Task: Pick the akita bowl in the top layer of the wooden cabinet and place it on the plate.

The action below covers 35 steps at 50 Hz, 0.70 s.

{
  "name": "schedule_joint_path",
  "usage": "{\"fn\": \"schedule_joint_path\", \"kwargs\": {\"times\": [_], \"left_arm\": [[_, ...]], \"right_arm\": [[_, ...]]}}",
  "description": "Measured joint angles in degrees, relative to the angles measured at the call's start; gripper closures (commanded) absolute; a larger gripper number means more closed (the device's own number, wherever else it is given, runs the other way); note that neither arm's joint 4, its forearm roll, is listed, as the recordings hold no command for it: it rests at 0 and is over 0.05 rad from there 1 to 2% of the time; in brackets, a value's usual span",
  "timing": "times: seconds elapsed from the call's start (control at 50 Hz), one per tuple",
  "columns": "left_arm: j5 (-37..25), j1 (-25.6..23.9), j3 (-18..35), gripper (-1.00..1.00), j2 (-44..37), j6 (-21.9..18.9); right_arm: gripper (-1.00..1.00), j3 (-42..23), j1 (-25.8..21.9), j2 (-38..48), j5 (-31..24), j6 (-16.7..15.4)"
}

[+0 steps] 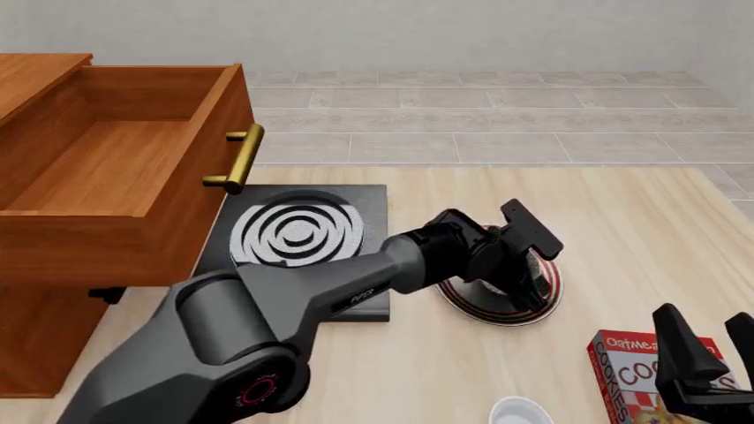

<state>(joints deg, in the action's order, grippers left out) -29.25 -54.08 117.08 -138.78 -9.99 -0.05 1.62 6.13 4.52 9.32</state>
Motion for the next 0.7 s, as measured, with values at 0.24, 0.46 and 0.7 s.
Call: {"fn": "schedule_joint_path", "kwargs": {"times": [0.24,0.46,0.7], "left_arm": [[0.1,-0.2,0.0,-1.00,0.0,0.1],[-0.4,-0.6,1.1,-1.00,-0.4,0.3],[-0.9,-1.1,1.6,-1.00,0.0,0.1]], "right_arm": [[-1.00,0.0,0.0,-0.2,-0.2,0.0],[-1.00,0.0,0.0,-0.2,-0.2,0.0],[-1.00,0.0,0.1,-0.1,-0.1,0.0]]}}
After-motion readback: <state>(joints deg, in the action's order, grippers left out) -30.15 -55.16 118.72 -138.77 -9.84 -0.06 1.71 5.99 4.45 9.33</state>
